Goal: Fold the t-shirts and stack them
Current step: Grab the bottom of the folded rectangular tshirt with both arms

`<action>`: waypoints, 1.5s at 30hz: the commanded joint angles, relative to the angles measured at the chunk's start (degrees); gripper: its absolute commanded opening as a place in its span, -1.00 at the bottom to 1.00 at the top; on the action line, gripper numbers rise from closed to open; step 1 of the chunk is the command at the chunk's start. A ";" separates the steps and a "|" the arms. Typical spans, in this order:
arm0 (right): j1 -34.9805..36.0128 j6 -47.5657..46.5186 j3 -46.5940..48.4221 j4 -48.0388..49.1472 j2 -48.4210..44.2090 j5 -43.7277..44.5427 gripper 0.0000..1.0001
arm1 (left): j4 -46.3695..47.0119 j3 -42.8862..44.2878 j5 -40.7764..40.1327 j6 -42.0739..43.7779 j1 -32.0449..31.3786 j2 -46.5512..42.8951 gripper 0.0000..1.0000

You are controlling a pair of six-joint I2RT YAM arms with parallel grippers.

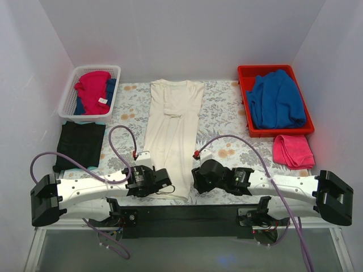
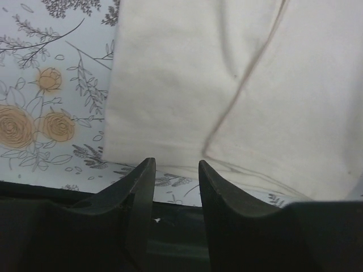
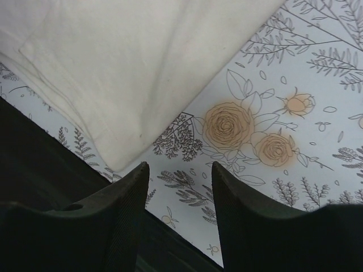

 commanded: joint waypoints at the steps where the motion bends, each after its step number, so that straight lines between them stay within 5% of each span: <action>1: 1.62 0.30 0.41 4.90 2.00 -4.08 0.10 | -5.17 -1.66 0.14 -24.41 -0.32 0.22 -0.28; 9: 4.00 0.73 1.28 9.12 7.71 -6.63 0.11 | -7.82 -4.47 0.85 -27.84 0.56 -3.82 -0.16; 29: 4.53 1.26 1.28 9.48 10.17 -4.70 0.13 | 8.26 -12.83 4.80 -12.99 12.34 -6.20 -0.13; 45: 4.71 1.52 1.81 9.39 10.09 -4.17 0.11 | -1.23 -9.13 2.78 -14.91 12.52 -9.72 -0.19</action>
